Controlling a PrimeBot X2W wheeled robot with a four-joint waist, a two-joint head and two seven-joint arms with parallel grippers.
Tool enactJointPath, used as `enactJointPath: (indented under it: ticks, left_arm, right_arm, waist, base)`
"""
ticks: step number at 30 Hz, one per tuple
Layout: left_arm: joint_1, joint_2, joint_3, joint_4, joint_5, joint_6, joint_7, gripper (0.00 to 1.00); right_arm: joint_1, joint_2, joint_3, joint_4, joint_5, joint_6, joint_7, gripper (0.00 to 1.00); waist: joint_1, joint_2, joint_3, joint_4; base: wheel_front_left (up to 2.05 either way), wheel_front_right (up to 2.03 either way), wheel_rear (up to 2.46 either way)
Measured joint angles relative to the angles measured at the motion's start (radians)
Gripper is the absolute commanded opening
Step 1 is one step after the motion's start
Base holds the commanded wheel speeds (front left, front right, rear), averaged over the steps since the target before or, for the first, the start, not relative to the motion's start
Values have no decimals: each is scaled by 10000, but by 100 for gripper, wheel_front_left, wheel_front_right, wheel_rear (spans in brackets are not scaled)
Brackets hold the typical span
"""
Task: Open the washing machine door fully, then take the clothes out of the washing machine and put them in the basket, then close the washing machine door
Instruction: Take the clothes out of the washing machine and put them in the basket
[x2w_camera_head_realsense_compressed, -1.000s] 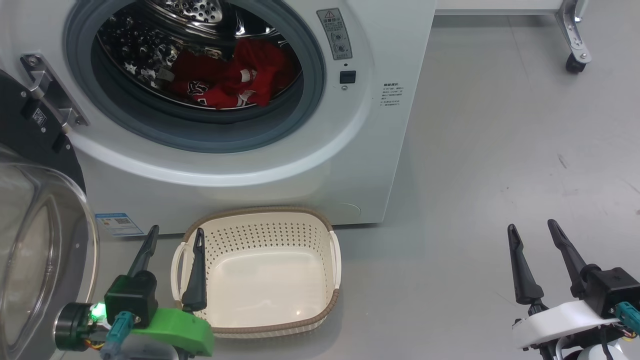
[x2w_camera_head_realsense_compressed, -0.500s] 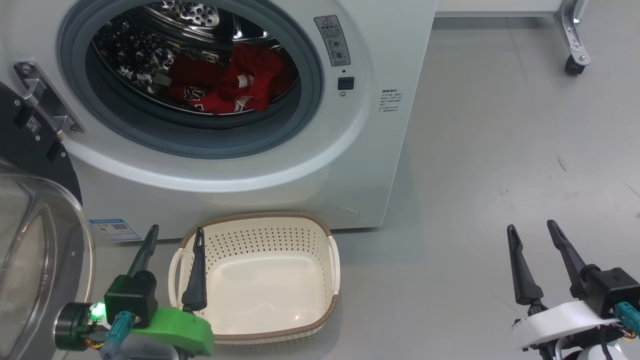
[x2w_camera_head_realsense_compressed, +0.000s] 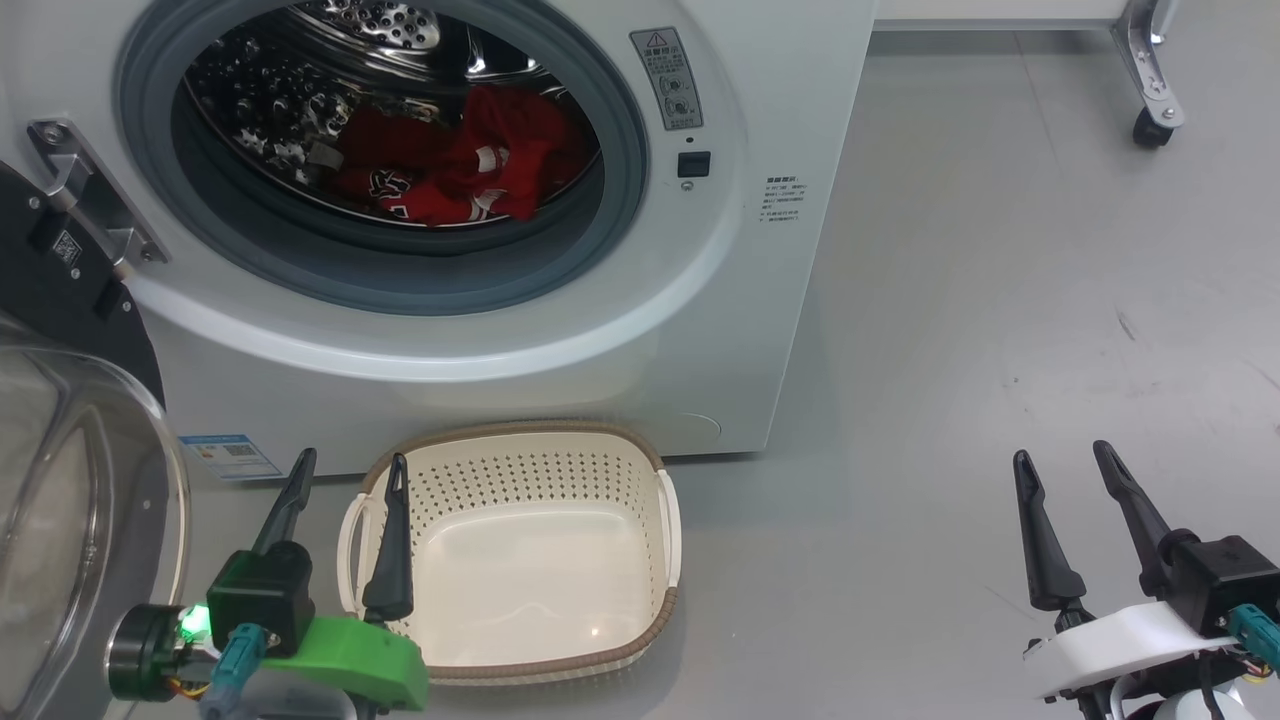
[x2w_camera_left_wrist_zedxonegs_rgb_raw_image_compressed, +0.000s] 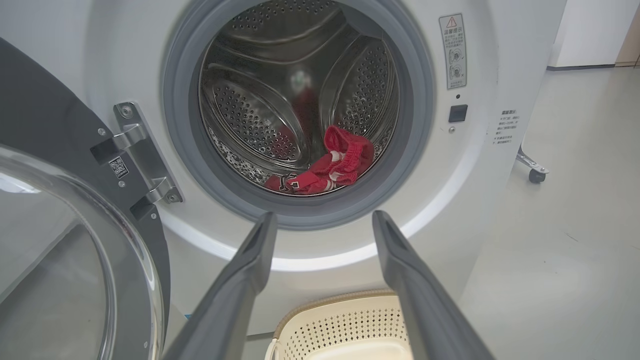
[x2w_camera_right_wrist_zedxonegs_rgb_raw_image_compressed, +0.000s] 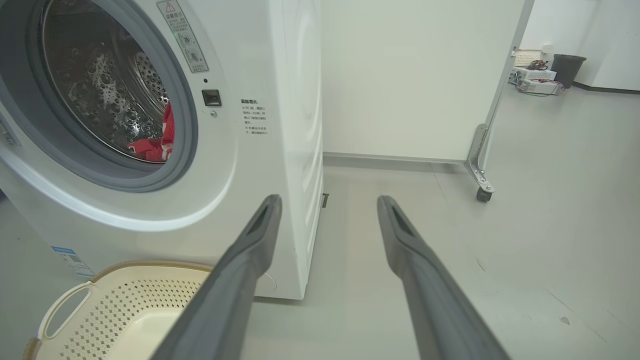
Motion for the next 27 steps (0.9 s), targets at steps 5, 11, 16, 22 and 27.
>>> enactJointPath:
  ticks: [5,11,16,22,27]
  left_arm:
    - [-12,0,0,-104,0,2,-25,100]
    - [-15,0,-19,-113,-4,8,15,100]
    - [-36,-2,-117,35,-134,-12,117,100]
    - [-574,-6,-151,485,-451,-104,295,100]
    - [-1329,-15,-268,980,-892,-380,476,100]
  right_arm:
    - [-9,-10,-2,-46,2,0,0,100]
    - [-46,-92,-12,-151,2,27,0,100]
    - [-189,-136,-27,-303,2,29,2,100]
    - [-387,-207,-31,-470,2,105,13,100]
    - [-678,-318,-58,-608,13,194,15,100]
  waist:
    - [0,0,166,-4]
    - [0,0,433,-52]
    - [0,0,744,-112]
    - [0,0,1229,-219]
    - [0,0,1706,-357]
  base:
    - [0,0,0]
    - [0,0,0]
    - [0,0,0]
    - [0,0,0]
    - [0,0,0]
